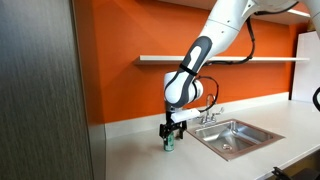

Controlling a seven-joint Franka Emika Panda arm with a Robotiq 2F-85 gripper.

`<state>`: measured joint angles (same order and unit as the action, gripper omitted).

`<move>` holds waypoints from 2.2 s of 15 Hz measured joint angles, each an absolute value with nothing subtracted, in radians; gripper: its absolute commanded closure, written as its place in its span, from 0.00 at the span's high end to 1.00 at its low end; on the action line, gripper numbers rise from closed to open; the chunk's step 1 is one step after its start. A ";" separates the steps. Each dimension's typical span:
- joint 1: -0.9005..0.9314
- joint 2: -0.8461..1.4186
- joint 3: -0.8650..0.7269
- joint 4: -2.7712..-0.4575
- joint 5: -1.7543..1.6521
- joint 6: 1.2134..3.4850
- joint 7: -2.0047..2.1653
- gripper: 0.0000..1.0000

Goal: Put the can in the bottom shelf

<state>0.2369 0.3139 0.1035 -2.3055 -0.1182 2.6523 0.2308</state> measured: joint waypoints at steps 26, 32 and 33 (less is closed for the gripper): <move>0.405 0.353 -0.092 -2.286 -0.253 2.858 0.430 1.00; 0.427 0.377 -0.117 -2.266 -0.255 2.865 0.440 1.00; 0.429 0.380 -0.120 -2.263 -0.255 2.865 0.441 1.00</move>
<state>0.4291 0.3804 -0.1197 -2.2633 -0.2550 2.8651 0.4409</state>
